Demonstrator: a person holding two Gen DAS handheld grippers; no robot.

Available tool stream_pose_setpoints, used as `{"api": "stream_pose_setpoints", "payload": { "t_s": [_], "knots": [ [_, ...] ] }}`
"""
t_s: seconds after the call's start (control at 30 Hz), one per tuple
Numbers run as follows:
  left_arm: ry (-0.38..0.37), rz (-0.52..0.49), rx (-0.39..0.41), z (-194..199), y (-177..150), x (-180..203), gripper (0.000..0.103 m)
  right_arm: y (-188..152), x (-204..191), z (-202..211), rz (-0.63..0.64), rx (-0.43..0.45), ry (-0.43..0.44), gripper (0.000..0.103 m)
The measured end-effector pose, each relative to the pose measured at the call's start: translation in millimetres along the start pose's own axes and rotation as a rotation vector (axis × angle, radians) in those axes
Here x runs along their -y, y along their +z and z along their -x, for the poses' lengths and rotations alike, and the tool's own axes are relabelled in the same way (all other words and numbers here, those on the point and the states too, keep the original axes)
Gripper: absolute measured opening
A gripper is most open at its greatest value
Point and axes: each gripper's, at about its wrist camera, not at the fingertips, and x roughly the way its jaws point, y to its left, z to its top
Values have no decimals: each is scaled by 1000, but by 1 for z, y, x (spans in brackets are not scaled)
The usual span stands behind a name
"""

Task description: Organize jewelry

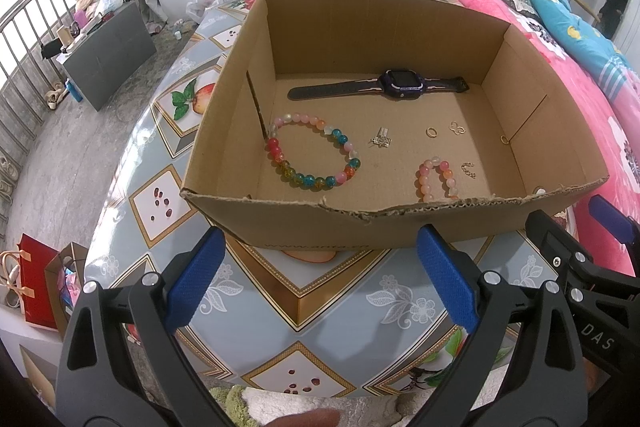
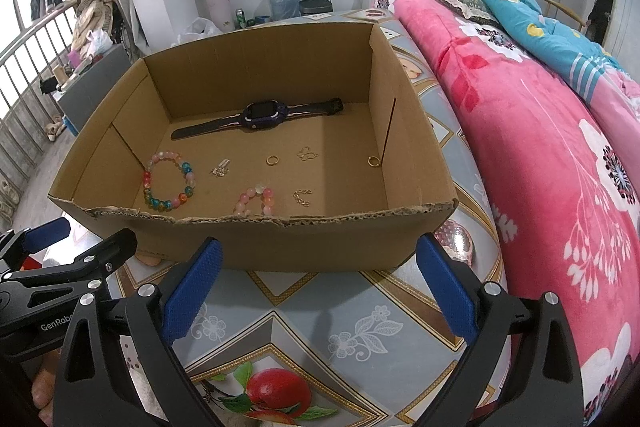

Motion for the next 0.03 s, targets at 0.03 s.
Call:
{"api": "stream_pose_setpoints", "payload": {
  "t_s": [0.03],
  "knots": [
    [0, 1, 0, 0, 0, 0, 93, 0, 0, 0, 0, 0, 0, 95]
  ]
}}
